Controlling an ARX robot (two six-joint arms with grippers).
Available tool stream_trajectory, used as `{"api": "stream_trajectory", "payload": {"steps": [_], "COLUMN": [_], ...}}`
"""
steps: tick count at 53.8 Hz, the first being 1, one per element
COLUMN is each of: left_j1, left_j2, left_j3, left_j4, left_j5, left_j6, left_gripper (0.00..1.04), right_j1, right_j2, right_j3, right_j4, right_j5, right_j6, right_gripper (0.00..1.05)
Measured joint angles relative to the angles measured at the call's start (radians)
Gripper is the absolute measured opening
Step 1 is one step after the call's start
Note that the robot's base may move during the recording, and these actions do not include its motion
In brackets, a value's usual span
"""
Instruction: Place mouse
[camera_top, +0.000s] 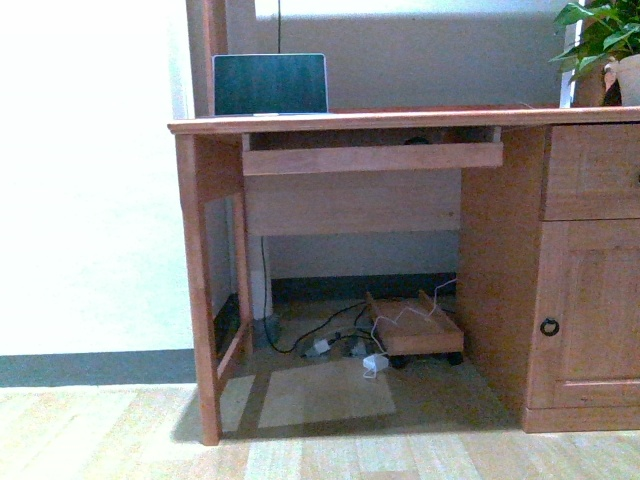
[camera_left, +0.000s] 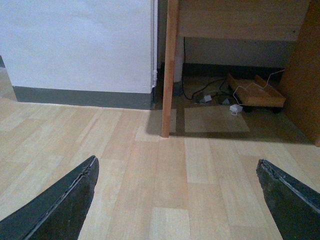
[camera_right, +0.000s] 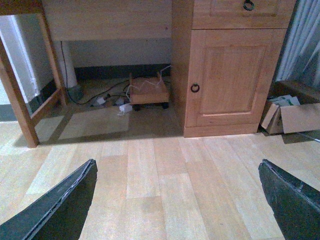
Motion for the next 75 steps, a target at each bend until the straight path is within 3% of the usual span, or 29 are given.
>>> {"api": "stream_trajectory", "payload": {"steps": [75], "left_j1": [0.000], "left_j2": [0.000], "left_j3": [0.000], "left_j4": [0.000], "left_j5": [0.000], "left_j6": [0.000], "left_gripper": [0.97], "right_j1": [0.000], "right_j2": [0.000], "right_j3": [0.000], "right_j4": [0.000], "right_j5": [0.000], "right_j6": [0.000], "right_gripper": [0.97]}}
